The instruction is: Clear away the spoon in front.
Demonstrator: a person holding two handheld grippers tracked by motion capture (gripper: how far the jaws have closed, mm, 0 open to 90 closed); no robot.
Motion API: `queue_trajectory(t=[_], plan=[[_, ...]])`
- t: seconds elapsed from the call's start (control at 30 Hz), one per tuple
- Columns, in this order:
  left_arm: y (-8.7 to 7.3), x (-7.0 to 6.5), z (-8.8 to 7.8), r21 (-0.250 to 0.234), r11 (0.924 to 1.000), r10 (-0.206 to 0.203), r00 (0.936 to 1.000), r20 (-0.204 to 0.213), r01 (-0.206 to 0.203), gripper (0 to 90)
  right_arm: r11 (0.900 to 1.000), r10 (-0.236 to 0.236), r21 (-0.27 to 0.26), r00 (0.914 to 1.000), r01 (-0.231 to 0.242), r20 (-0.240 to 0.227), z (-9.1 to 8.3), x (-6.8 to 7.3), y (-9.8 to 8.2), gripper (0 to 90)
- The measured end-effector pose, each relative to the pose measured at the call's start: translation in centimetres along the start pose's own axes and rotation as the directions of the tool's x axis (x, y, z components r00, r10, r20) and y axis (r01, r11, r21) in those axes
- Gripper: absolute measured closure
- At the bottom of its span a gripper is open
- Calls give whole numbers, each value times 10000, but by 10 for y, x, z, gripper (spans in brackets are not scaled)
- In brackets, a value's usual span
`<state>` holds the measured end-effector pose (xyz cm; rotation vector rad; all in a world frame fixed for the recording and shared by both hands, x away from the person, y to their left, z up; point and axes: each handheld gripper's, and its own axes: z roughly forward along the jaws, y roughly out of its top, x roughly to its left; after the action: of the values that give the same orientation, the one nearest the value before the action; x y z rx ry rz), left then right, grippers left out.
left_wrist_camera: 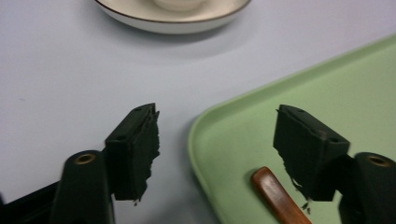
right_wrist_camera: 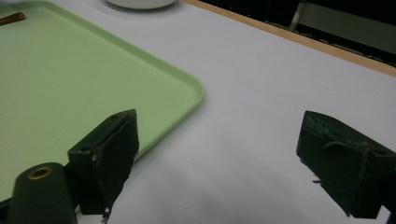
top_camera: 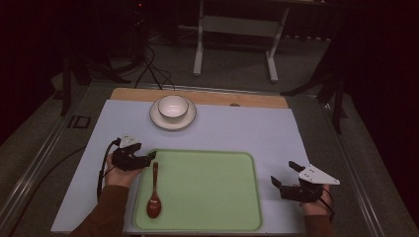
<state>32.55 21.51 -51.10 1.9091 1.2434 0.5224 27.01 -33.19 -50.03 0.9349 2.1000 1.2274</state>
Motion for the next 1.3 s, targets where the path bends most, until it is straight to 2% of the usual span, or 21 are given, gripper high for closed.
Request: queue_trajectory(t=[0.17,0.3,0.5,0.6,0.93,1.3], plan=[[2,2,-7,-218,9997,-110,9992,-397,101,215,10000,7,4,10000,-7,11,0,-1,0,128],[3,3,-15,-496,9987,-165,9985,-527,139,189,10000,1,19,10000,-1,11,0,-1,0,128],[2,6,-29,-979,9952,-76,9977,-681,9,190,10000,13,2,10000,-13,36,0,-2,0,128],[1,8,-33,-1072,9942,-123,9973,-726,44,190,10000,19,-9,10000,-19,49,0,-3,0,128],[-9,20,-60,-1632,9863,-396,9939,-1025,225,190,9999,132,-83,9998,-130,124,-2,-6,-2,128],[-26,35,-86,-1912,9806,-674,9898,-1257,425,191,9996,265,-118,9995,-263,175,-3,-8,-3,128]])
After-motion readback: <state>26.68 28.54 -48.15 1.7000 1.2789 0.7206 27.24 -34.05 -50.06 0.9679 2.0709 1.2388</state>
